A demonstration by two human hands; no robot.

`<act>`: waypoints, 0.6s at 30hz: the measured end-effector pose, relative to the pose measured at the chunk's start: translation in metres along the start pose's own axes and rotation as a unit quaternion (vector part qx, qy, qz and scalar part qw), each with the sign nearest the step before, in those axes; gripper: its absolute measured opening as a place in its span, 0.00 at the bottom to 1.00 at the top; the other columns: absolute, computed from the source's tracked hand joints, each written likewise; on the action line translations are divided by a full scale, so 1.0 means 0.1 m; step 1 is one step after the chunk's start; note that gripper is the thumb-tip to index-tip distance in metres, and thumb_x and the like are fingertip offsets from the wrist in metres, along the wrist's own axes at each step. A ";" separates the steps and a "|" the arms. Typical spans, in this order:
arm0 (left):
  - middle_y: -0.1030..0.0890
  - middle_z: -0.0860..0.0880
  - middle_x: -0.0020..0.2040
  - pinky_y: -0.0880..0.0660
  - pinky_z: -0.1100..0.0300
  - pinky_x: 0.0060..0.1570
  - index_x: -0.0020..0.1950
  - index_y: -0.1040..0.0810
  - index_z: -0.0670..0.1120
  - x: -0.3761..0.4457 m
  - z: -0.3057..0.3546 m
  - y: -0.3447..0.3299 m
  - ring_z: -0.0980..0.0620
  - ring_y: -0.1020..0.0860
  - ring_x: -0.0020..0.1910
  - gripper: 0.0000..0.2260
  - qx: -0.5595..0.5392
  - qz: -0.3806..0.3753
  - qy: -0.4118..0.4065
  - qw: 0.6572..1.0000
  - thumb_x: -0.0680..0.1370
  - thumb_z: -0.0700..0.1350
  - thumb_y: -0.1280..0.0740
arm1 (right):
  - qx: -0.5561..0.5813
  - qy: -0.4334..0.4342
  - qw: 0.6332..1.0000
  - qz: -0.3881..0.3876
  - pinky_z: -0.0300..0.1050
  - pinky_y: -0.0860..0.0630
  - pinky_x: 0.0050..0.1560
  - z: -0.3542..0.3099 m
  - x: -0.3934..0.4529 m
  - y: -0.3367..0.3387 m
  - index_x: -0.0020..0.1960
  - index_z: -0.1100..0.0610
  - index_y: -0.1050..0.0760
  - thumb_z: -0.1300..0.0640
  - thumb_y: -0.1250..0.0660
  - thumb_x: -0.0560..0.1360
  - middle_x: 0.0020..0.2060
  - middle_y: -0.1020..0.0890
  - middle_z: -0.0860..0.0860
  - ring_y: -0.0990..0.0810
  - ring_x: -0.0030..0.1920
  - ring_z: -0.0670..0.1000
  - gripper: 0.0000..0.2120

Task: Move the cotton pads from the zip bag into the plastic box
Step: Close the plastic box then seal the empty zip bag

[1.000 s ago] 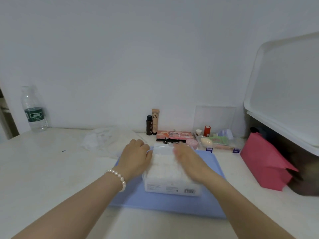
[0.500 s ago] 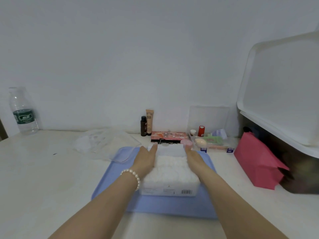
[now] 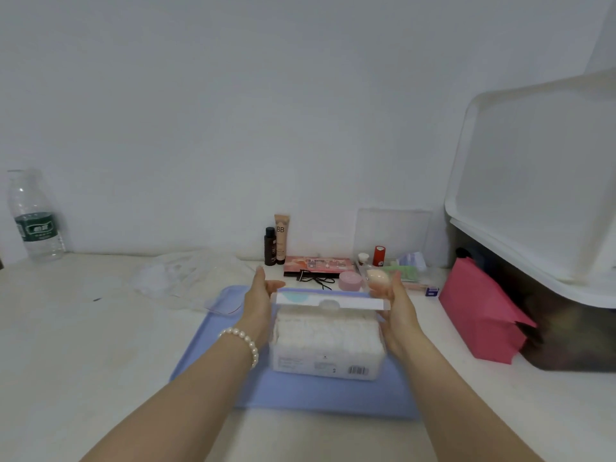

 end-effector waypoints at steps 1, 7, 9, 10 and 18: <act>0.22 0.41 0.52 0.27 0.59 0.50 0.49 0.22 0.44 0.02 -0.02 0.04 0.47 0.23 0.51 0.23 0.014 -0.004 0.008 1.000 0.79 0.61 0.45 | -0.021 -0.004 1.000 -0.011 0.55 0.28 0.61 0.01 -0.03 0.04 0.56 0.55 0.23 0.38 0.44 0.76 0.61 0.24 0.57 0.25 0.60 0.57 0.23; 0.17 0.45 0.43 0.27 0.59 0.39 0.49 0.21 0.41 -0.29 -0.27 0.00 0.49 0.20 0.40 0.12 0.103 -0.106 0.055 0.987 0.80 0.48 0.39 | -0.123 -0.036 0.986 -0.111 0.46 0.25 0.45 0.21 -0.23 0.10 0.57 0.53 0.24 0.46 0.37 0.76 0.52 0.18 0.54 0.20 0.49 0.52 0.14; 0.16 0.43 0.47 0.25 0.57 0.44 0.50 0.21 0.39 -0.37 -0.28 0.00 0.47 0.19 0.44 0.11 0.123 -0.102 0.043 0.986 0.80 0.45 0.40 | -0.153 -0.010 0.981 -0.120 0.49 0.23 0.50 0.22 -0.27 0.07 0.56 0.54 0.23 0.51 0.36 0.76 0.50 0.17 0.53 0.19 0.51 0.54 0.11; 0.17 0.42 0.48 0.24 0.57 0.45 0.52 0.21 0.38 -0.39 -0.27 0.01 0.46 0.19 0.45 0.12 0.124 -0.095 0.039 0.987 0.80 0.44 0.40 | -0.164 0.008 0.979 -0.119 0.51 0.23 0.52 0.20 -0.30 0.04 0.57 0.55 0.24 0.54 0.35 0.76 0.51 0.17 0.53 0.18 0.51 0.54 0.12; 0.19 0.39 0.52 0.25 0.60 0.34 0.58 0.25 0.34 -0.49 -0.30 0.02 0.47 0.19 0.43 0.10 0.110 -0.087 0.045 0.989 0.79 0.37 0.38 | -0.172 0.021 0.979 -0.110 0.54 0.23 0.56 0.17 -0.35 0.03 0.56 0.58 0.23 0.61 0.33 0.74 0.50 0.17 0.55 0.18 0.51 0.56 0.11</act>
Point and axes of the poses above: each hand's wrist, its own x-axis towards the middle knuckle, its own y-axis out of the back of the hand, z = x × y, the point moved 8 cm from there along x, towards the middle knuckle
